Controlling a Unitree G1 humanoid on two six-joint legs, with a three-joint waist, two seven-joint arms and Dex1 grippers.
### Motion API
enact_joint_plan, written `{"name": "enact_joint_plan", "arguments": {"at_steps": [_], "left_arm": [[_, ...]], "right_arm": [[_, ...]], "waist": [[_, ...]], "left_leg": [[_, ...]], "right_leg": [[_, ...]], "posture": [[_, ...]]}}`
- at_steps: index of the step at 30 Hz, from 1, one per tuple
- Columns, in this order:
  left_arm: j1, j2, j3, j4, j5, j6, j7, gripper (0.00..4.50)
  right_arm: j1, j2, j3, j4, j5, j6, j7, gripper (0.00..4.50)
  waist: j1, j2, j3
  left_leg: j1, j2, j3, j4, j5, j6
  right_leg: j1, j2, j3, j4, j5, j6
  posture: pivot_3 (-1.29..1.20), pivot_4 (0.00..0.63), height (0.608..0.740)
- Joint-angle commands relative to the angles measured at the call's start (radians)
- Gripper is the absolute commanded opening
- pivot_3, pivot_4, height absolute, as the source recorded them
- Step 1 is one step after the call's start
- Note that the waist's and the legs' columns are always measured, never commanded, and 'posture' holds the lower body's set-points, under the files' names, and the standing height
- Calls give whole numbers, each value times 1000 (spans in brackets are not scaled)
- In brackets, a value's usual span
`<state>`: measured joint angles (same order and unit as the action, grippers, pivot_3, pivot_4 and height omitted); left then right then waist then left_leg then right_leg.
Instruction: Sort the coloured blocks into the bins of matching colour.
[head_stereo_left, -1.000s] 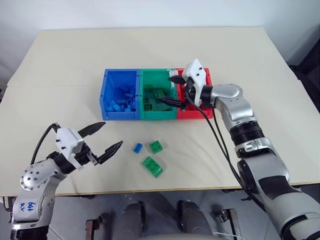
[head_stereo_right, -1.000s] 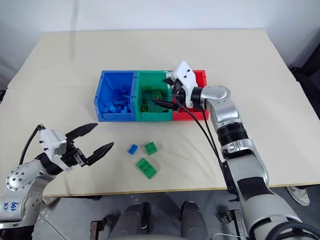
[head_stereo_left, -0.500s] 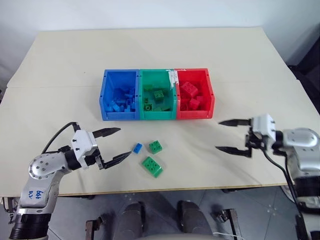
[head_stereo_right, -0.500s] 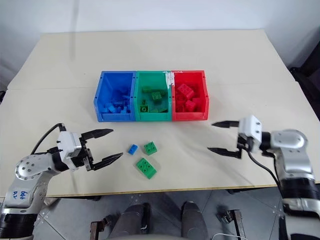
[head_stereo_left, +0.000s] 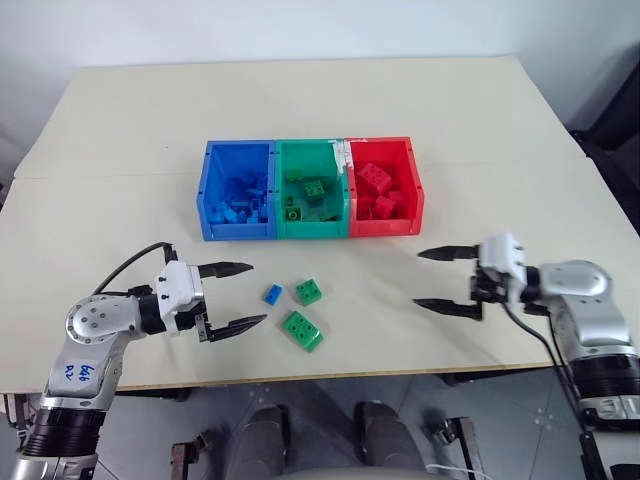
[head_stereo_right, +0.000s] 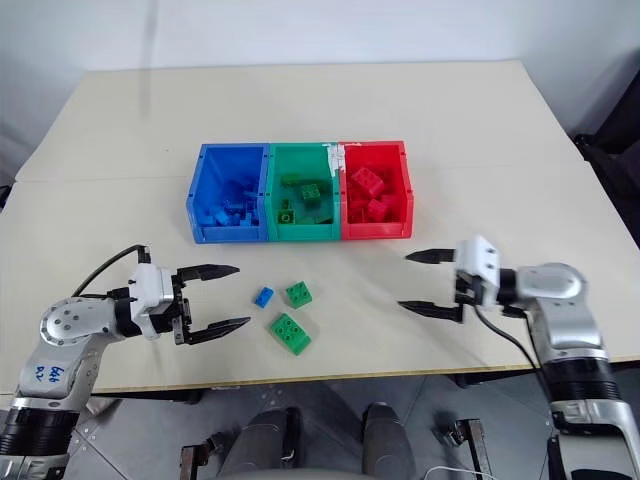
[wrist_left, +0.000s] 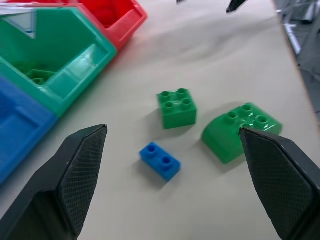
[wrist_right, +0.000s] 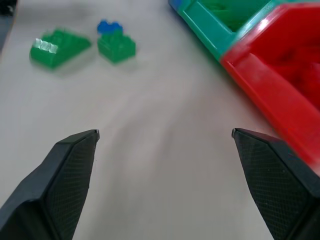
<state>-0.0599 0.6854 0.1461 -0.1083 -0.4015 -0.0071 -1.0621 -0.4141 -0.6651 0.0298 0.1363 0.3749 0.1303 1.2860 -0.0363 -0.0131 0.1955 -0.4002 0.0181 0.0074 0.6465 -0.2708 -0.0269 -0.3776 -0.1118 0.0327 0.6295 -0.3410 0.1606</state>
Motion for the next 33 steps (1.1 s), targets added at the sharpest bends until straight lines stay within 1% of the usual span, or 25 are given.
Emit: {"name": "enact_joint_plan", "arguments": {"at_steps": [1, 4, 6, 10, 15, 22, 26, 29, 33], "left_arm": [[73, 13, 65, -56, -16, 10, 36, 4500], [136, 9, 98, -101, -20, 16, 63, 4500], [187, 1, 121, -144, -26, 25, 84, 4500], [260, -10, 146, -198, -31, 31, 109, 4500], [282, -14, 153, -226, -34, 42, 133, 4500], [285, -9, 150, -229, -39, 43, 142, 4500], [273, -8, 138, -224, -38, 44, 140, 4500], [258, -3, 133, -214, -39, 45, 133, 4500], [231, -2, 123, -198, -37, 46, 123, 4500]], "right_arm": [[-61, 101, 82, -160, -5, 253, -196, 4455], [-95, 190, 121, -206, 1, 396, -306, 4455], [-103, 224, 179, -235, -24, 447, -345, 4455], [-103, 289, 240, -231, -77, 475, -436, 4455], [-102, 346, 265, -219, -112, 490, -507, 4455], [-87, 339, 312, -304, -90, 605, -496, 4455], [-83, 286, 383, -340, -143, 622, -483, 4455], [-85, 287, 381, -338, -165, 637, -524, 4455], [-78, 298, 350, -298, -194, 595, -575, 4455]], "waist": [[1, 0, 0], [10, 0, 0], [13, 0, 0], [9, -1, 0], [6, -1, -1], [6, -1, -1], [6, -1, -1], [6, -3, -2], [8, -3, -2]], "left_leg": [[0, 0, 0, 0, 0, 0], [-3, 0, -1, 0, -1, 0], [-4, -2, -3, 0, -5, 6], [-5, -4, -2, 1, -9, 8], [-5, -4, 1, 0, -10, 7], [-4, -4, 2, 0, -11, 9], [-5, -4, 2, 0, -11, 9], [-4, -4, 2, 0, -11, 9], [-4, -4, 2, 0, -11, 9]], "right_leg": [[0, 0, 0, 0, 0, 0], [-3, -1, -1, 0, 0, -1], [-3, -4, -3, -1, 0, -1], [-2, -7, -5, -2, 1, -2], [-4, -6, -7, -3, 0, -2], [-4, -4, -7, -2, 0, -2], [-4, -4, -7, -2, 0, -2], [-4, -3, -7, -2, 0, -2], [-4, -3, -7, -2, 0, -2]], "posture": [[0, 150, 740], [0, 150, 740], [0, 150, 740], [0, 150, 740], [0, 150, 740], [0, 150, 740], [0, 150, 740], [0, 150, 740], [0, 150, 740]]}}
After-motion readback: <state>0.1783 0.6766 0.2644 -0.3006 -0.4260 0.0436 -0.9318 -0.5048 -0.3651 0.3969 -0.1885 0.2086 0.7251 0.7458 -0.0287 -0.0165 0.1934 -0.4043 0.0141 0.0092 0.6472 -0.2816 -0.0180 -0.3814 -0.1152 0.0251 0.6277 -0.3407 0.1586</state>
